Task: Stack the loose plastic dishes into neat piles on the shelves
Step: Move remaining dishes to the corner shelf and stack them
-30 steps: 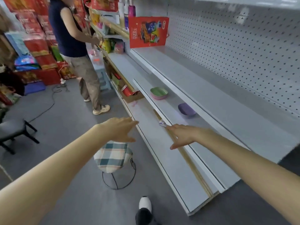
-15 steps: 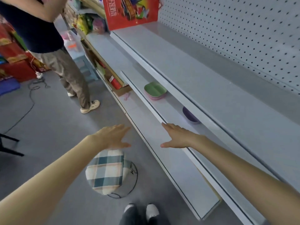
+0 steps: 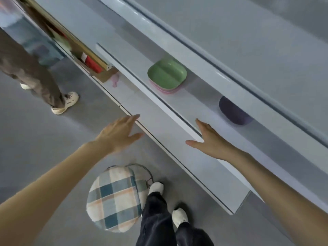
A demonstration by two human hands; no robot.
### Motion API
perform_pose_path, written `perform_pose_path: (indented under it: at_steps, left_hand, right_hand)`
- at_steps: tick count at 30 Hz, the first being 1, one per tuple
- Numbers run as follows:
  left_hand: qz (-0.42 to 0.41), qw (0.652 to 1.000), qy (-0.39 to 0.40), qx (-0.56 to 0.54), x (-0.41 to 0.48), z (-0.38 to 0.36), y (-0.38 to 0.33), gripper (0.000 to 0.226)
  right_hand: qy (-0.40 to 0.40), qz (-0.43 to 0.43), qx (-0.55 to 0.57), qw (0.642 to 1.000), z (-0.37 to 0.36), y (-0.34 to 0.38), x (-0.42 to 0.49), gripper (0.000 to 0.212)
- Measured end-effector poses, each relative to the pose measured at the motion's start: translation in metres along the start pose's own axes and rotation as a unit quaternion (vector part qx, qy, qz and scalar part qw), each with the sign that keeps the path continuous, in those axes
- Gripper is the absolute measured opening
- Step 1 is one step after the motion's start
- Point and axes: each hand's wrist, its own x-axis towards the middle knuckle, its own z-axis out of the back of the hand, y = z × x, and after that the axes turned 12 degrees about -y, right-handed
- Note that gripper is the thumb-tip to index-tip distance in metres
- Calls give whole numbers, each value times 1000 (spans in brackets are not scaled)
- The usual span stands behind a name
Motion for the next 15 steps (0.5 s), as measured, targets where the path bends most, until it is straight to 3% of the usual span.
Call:
perform_pose_path:
  at_steps: [6,11,15]
  left_hand:
    - [45,980,-66,-180,117,3,45,66]
    - [-22,984,-64,-166,188,-13,61,75]
    - [-34,982,-44,-183,229,-24,65,81]
  right_hand:
    - [-85,-40,104,990,-24,40,100,84]
    - [-159,-64,164,972,-37,53,158,81]
    - [-207,-60,200,956,-40,56,187,65]
